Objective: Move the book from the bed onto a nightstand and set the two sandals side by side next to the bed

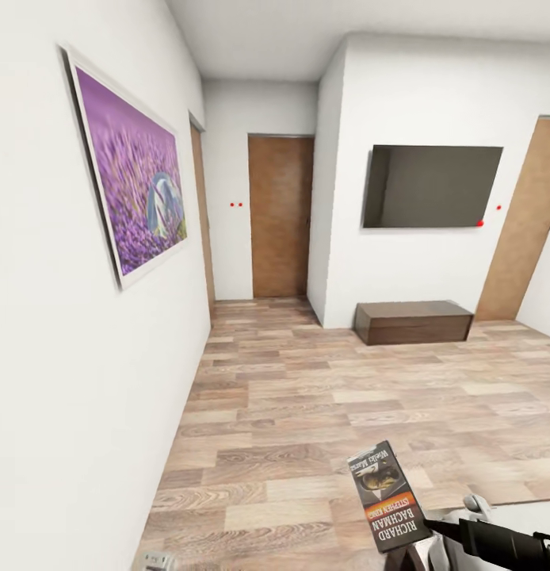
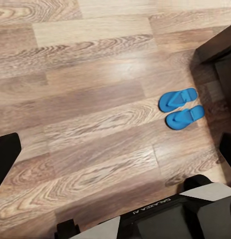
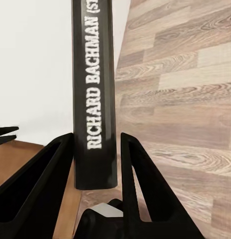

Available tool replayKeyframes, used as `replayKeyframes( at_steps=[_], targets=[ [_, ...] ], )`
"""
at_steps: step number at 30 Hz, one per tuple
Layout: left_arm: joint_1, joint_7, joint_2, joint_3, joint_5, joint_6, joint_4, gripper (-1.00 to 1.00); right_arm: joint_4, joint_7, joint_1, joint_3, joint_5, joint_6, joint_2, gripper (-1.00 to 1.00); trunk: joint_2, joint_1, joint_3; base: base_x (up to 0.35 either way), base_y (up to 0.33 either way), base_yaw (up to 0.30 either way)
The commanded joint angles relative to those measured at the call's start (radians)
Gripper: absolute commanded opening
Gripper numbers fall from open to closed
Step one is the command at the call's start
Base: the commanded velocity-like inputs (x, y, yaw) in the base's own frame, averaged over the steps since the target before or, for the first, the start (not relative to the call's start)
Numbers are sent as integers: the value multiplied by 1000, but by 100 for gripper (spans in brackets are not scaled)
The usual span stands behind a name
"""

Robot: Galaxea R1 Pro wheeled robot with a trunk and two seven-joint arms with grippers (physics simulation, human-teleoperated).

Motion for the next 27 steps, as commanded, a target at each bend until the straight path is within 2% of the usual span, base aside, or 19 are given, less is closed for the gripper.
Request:
replayKeyframes(
  at_steps=[1,14,27],
  targets=[
    [-1,-2,0,6,-11,-5,0,100,-1,2,-1,3,-12,10,-1,-100,-2,0,-2,0,0,293],
    [-1,-2,0,6,-11,-5,0,100,-1,3,-1,3,-12,10,-1,-100,-2,0,-2,0,0,278],
    [-1,-2,-2,6,-11,-5,0,100,-1,4,-1,3,-12,10,-1,-100,-2,0,-2,0,0,44]
  ],
)
